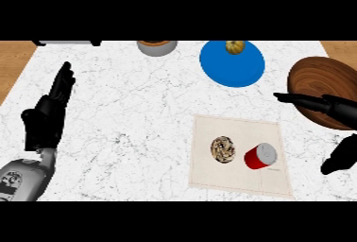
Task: Pick the can from the placemat and place it in the bowl
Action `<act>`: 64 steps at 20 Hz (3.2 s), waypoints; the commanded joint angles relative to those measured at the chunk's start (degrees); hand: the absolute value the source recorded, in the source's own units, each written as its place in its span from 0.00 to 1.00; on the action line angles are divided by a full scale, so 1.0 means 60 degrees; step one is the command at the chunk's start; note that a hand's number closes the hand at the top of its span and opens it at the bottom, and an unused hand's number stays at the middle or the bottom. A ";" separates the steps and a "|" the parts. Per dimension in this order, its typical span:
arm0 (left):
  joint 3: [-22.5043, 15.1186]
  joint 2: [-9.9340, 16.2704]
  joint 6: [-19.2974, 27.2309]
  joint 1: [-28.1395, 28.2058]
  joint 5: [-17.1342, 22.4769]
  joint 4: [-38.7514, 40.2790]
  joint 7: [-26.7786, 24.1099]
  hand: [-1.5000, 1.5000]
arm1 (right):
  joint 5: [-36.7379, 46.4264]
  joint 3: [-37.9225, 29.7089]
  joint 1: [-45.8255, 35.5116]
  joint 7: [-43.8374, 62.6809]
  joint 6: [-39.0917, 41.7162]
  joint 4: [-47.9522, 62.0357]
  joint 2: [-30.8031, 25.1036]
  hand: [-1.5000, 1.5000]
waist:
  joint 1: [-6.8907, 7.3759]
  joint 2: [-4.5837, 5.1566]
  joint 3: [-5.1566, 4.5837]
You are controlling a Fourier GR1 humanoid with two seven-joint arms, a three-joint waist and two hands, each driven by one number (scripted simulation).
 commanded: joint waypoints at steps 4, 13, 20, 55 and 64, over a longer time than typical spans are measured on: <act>0.0068 -0.0533 -0.0012 0.0233 -0.0476 0.0024 -0.0150 0.50 | 0.1059 0.0541 0.0221 0.1078 0.0502 -0.1206 0.0654 0.00 | -0.0066 -0.0002 -0.0002; 0.0712 -0.0621 -0.0782 0.0285 -0.0333 0.0488 -0.0635 0.50 | 0.3299 0.1228 0.0204 0.1965 0.0277 -0.0569 0.1619 0.00 | -0.0039 0.0018 -0.0001; 0.0917 -0.0920 -0.0934 -0.0295 -0.0957 -0.0236 0.0642 0.50 | 0.4303 0.0755 0.0261 0.1485 0.0249 0.0438 0.2577 0.00 | -0.0021 0.0017 0.0006; 0.2077 -0.1691 -0.1731 0.0897 -0.1791 -0.0684 0.0128 0.50 | 0.8887 0.2894 0.6891 0.2691 -0.2971 -0.4882 0.4832 1.00 | -0.0388 -0.0084 -0.0008; 0.1979 -0.1773 -0.1704 0.0928 -0.1921 -0.1067 0.0455 0.50 | 0.6067 0.1459 1.0008 0.2704 -0.3113 -0.9749 0.4426 1.00 | -0.0376 -0.0071 0.0006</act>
